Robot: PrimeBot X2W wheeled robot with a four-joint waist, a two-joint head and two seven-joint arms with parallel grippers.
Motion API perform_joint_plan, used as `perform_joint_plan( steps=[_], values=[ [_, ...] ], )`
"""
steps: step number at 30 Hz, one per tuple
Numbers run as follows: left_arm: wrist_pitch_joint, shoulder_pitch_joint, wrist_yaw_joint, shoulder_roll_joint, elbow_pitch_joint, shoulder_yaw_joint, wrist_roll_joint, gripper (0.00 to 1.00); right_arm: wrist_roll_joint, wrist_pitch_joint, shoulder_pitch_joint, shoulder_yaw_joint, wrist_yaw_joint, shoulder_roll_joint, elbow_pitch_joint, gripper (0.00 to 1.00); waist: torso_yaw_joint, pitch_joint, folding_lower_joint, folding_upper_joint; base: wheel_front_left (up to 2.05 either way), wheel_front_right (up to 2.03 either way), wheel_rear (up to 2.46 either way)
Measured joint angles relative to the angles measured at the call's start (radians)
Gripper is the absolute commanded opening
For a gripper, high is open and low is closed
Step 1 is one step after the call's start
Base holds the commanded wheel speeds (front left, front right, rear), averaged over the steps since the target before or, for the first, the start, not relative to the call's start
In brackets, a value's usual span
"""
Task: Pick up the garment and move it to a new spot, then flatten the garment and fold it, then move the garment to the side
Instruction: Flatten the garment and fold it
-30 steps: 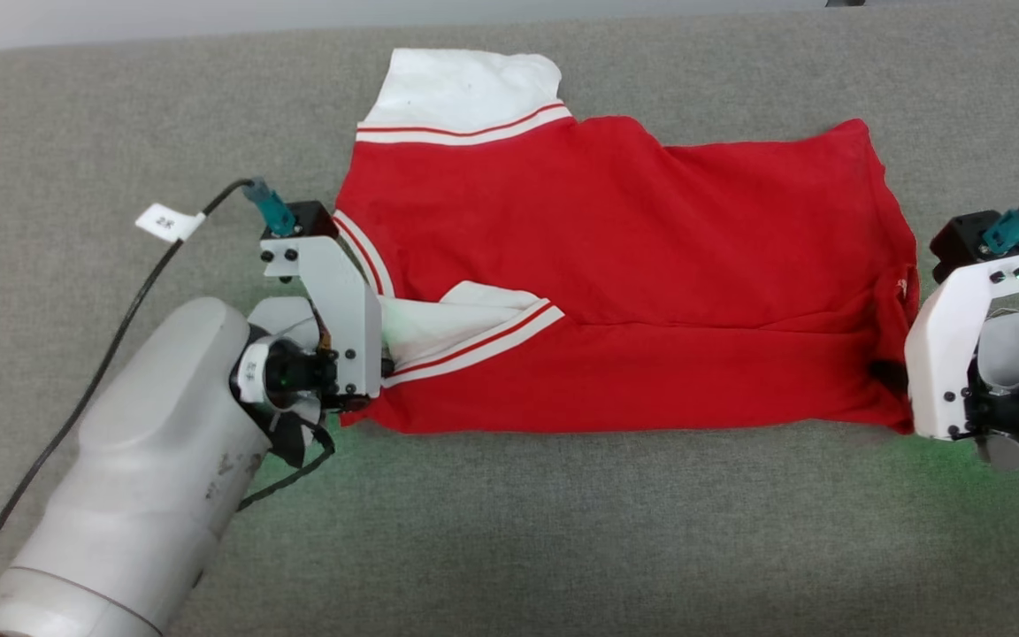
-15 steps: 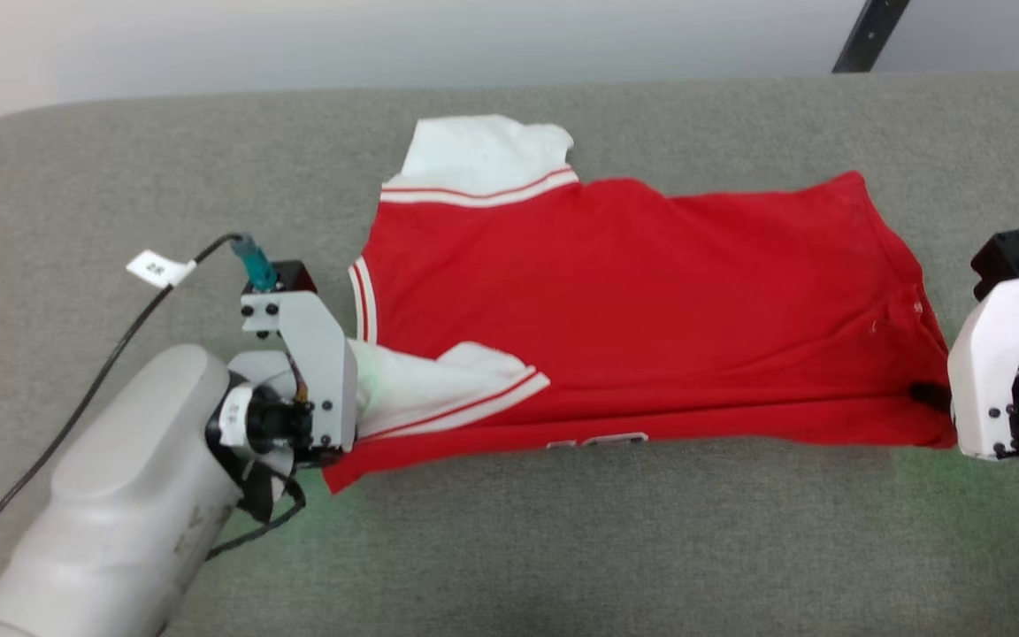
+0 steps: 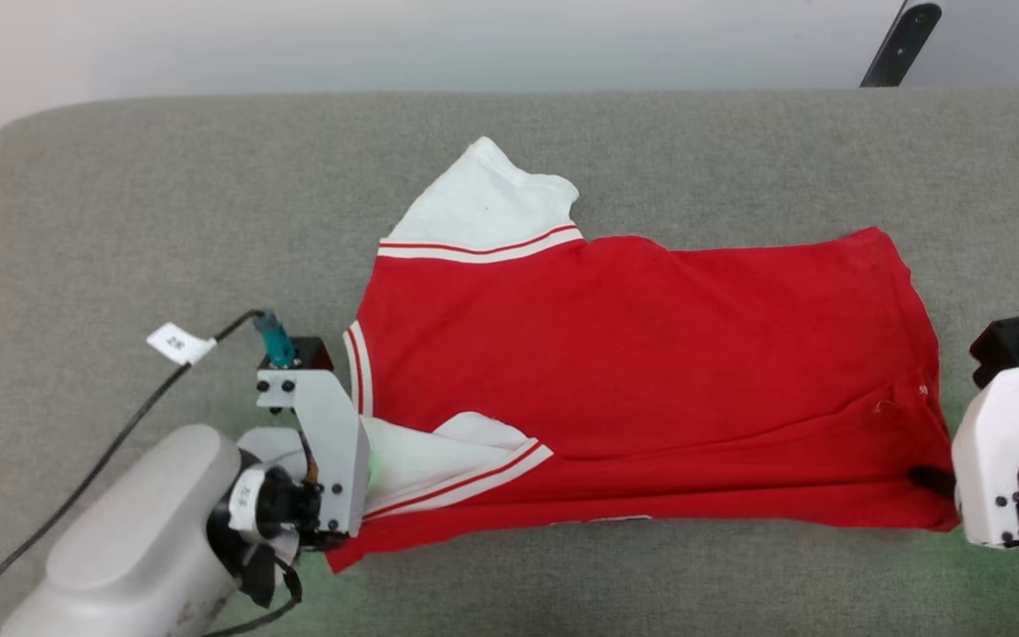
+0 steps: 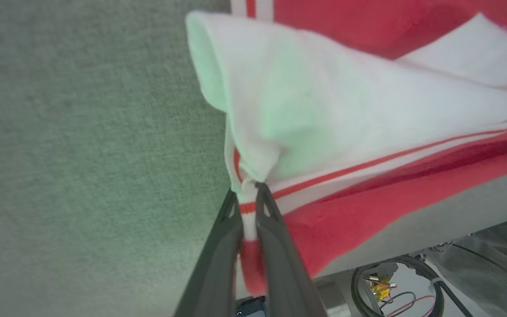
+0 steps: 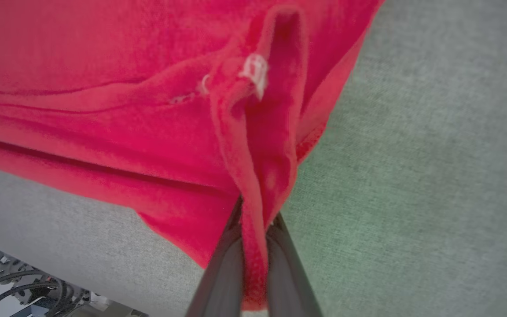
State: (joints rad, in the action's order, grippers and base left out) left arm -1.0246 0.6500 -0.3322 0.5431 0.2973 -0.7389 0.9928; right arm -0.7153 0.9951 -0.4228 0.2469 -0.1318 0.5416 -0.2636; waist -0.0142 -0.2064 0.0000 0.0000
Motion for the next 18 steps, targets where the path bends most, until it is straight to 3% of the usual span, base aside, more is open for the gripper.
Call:
perform_joint_plan(
  steps=[4, 6, 7, 18],
  values=[
    [0.026, -0.015, -0.002, -0.002, -0.001, -0.006, -0.011, 0.02, 0.024, 0.001, 0.021, -0.007, 0.0, -0.033, 0.017, 0.0, -0.01, -0.02, 0.0, 0.0, 0.0, 0.0, 0.0],
    [0.031, -0.014, 0.004, -0.006, 0.014, -0.014, -0.019, 0.14, 0.031, 0.008, 0.022, 0.002, 0.0, -0.045, 0.024, 0.0, -0.017, -0.03, 0.0, 0.0001, 0.0, 0.0, 0.0],
    [0.032, -0.012, 0.008, -0.009, 0.025, -0.017, -0.021, 0.28, 0.031, 0.008, 0.022, 0.004, 0.0, -0.047, 0.025, 0.0, -0.021, -0.036, 0.0, 0.0, 0.0, 0.0, 0.0],
    [0.028, 0.048, 0.044, -0.069, 0.171, -0.025, -0.014, 0.32, 0.047, 0.001, -0.023, 0.041, 0.0, -0.059, -0.003, 0.0, -0.046, -0.075, 0.0, 0.0, 0.0, 0.0, 0.0]
  ],
)
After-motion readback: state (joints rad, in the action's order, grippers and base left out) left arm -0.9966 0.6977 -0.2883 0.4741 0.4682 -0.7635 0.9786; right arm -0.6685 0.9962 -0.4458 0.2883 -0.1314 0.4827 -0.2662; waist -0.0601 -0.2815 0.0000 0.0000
